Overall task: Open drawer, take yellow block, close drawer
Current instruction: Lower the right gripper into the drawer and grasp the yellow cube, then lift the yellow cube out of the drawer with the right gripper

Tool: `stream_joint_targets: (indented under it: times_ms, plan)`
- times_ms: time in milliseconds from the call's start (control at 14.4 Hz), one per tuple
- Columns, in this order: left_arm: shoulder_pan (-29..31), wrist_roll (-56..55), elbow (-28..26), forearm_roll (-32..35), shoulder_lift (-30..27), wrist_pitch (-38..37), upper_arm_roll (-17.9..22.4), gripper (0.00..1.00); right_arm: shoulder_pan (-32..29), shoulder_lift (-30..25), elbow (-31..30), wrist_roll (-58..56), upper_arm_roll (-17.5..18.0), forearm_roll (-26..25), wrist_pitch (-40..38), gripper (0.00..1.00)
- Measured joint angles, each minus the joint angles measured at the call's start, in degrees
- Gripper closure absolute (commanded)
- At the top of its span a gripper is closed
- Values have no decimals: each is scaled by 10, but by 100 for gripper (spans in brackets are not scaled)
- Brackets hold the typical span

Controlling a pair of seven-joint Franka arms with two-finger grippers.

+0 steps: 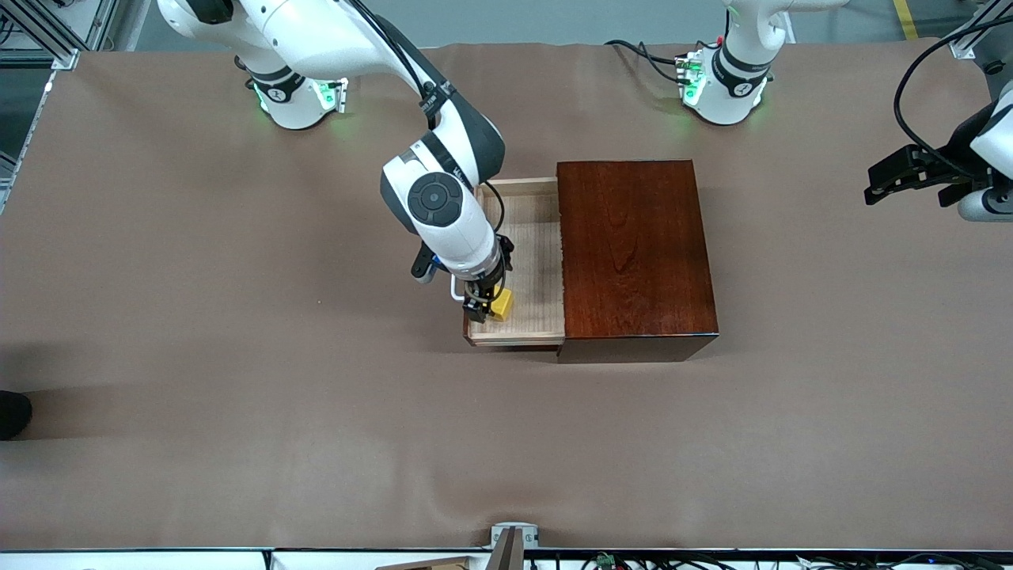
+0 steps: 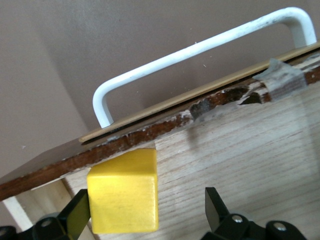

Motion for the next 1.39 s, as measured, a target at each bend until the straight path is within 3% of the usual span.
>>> stream_joint_targets:
  times_ms: [209,278,418,487,696,835,1114,1392]
  plan:
    - [0,0,-2,-2,1,13,-1,0,4,5,0,1,1,0,2,0]
    - [-2,0,-3,-2,2,16,-2,0,6,6,0,1,1,0,6,9]
    - [-5,0,-4,-2,8,21,-5,0,11,8,0,1,1,0,19,54]
    - [-5,0,-4,-2,10,22,-7,0,14,8,0,1,1,0,22,59]
    - [-6,0,-4,-2,15,27,-9,0,15,8,8,-1,-2,0,25,62]
    - [-6,0,-3,-2,15,29,-12,0,15,8,15,-1,-3,0,25,78]
    - [-7,0,-3,-2,16,29,-18,0,15,-3,24,-2,-4,0,17,79]
    - [-7,0,-3,-2,17,30,-18,0,15,-14,53,-2,-4,0,-41,79]
